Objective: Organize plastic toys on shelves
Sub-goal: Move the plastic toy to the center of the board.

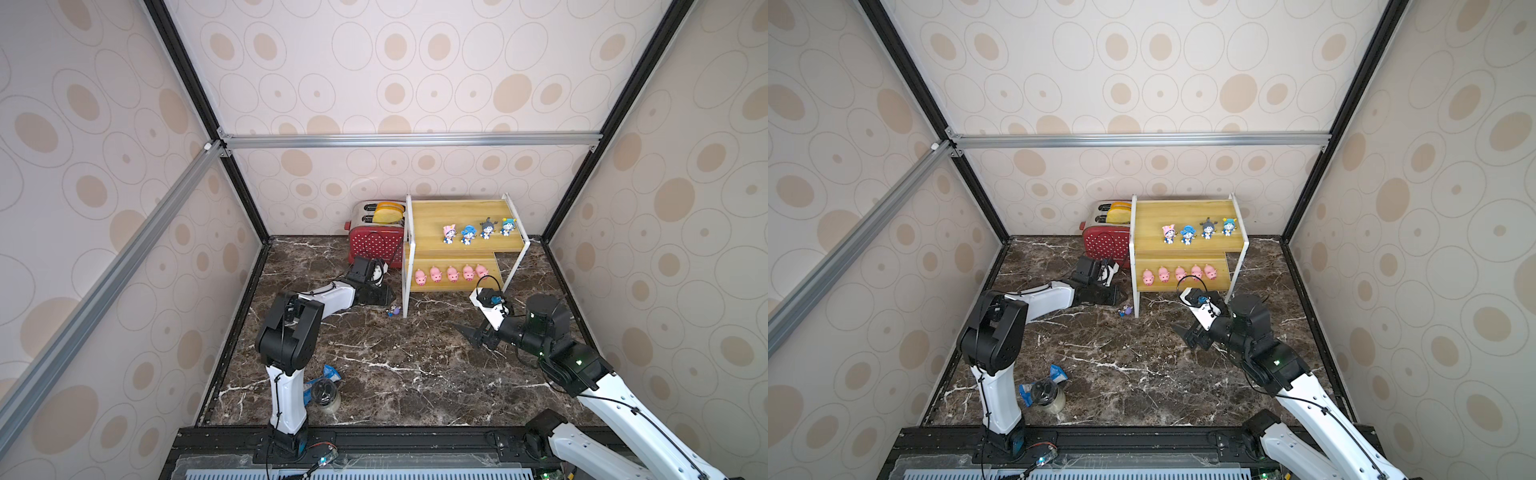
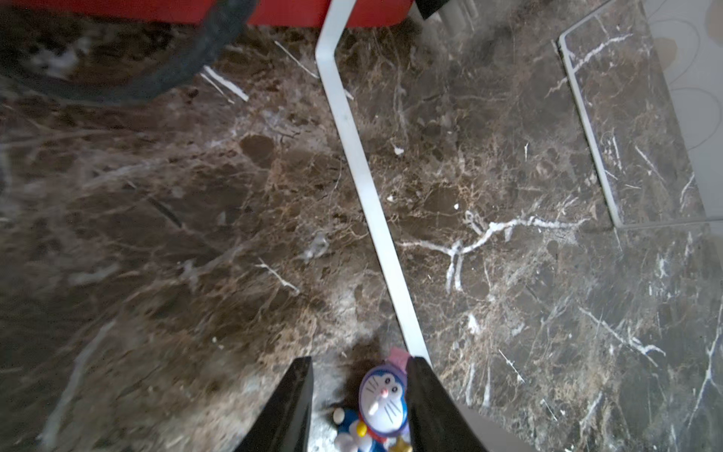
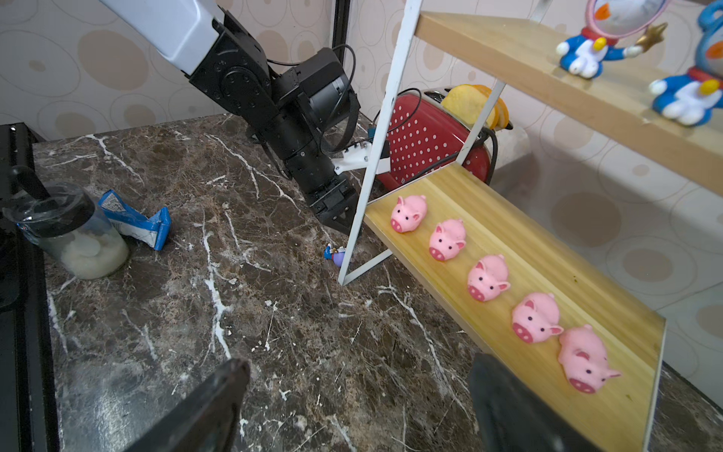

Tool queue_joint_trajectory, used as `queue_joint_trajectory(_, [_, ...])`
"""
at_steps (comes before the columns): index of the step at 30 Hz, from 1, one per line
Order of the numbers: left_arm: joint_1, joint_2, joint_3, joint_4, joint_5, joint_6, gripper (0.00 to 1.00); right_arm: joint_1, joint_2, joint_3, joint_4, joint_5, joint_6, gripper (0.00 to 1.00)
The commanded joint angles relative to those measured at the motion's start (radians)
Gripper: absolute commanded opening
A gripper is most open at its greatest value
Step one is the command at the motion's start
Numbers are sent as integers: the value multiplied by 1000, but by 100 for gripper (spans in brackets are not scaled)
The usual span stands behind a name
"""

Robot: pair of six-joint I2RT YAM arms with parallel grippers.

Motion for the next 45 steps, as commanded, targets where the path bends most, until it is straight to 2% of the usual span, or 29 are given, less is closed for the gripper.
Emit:
queue_joint_trajectory(1, [2, 41, 4, -12, 54, -37, 36, -1, 2, -28, 1, 9, 23, 93])
queue_joint_trajectory(5, [-14, 59, -17, -71, 105, -63, 24, -1, 47, -40, 16, -17, 24, 93])
queue_joint_trajectory(10, [-42, -9, -169, -62, 85, -113, 21, -1, 94, -60, 52, -45, 32, 93])
queue_joint_trajectory(20, [-117, -156, -399, 59, 81, -286, 21, -1, 199, -126, 146, -115, 93, 93])
queue_joint_trajectory(23, [-120, -208, -451, 77, 66, -294, 21, -1, 222, -145, 173, -129, 122, 92])
queue_joint_trajectory(27, [-127, -337, -462, -33, -37, -195, 26, -1, 210, -171, 178, -96, 138, 92])
queue_joint_trajectory(31, [-205, -413, -407, -197, -202, -72, 36, -2, 137, -223, 212, 42, 180, 93])
queue_joint_trajectory(36, [-367, -388, -298, -322, -478, -11, 41, -2, 55, -262, 203, 189, 198, 95])
queue_joint_trajectory(40, [-482, -331, -193, -424, -711, -29, 44, -2, -7, -290, 200, 290, 209, 95])
queue_joint_trajectory(45, [-570, -255, -100, -445, -804, -30, 47, -2, -69, -322, 195, 387, 229, 95])
